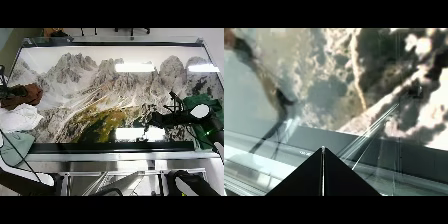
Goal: Fold the shirts.
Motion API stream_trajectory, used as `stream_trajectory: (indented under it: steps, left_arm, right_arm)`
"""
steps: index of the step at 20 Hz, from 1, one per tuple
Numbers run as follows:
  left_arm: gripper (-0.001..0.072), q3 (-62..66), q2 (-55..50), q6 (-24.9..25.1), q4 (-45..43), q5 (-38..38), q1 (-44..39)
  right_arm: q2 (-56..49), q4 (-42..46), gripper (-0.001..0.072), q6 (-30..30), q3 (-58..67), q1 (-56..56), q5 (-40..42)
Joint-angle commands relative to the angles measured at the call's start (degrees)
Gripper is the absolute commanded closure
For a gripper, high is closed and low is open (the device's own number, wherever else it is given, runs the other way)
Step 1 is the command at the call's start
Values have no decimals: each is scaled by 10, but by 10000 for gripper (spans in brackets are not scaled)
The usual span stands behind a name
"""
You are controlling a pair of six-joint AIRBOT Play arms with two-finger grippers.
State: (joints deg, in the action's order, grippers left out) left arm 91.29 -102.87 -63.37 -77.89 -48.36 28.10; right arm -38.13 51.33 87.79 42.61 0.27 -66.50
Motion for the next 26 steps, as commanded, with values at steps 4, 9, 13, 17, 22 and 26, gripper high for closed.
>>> stream_trajectory:
  steps: [4, 9, 13, 17, 22, 26]
  left_arm:
    - [690, 123, -141, -5, -6, -80, 1]
    - [698, 230, -126, -50, 8, -176, -19]
    - [698, 283, -31, -50, 103, -205, -78]
    - [697, 223, 104, -38, 207, -223, -177]
    - [697, 141, 176, -73, 235, -271, -325]
    - [689, 27, 179, -83, 236, -237, -440]
  right_arm:
    - [0, 0, 687, 0, 0, 0, 1]
    - [0, 0, 687, 0, 0, 0, 1]
    - [0, 0, 687, 0, 0, 0, 1]
    - [0, 0, 687, 0, 0, 0, 1]
    - [0, 0, 687, 0, 0, 0, 1]
    - [-1, 0, 687, 0, 0, 0, 1]
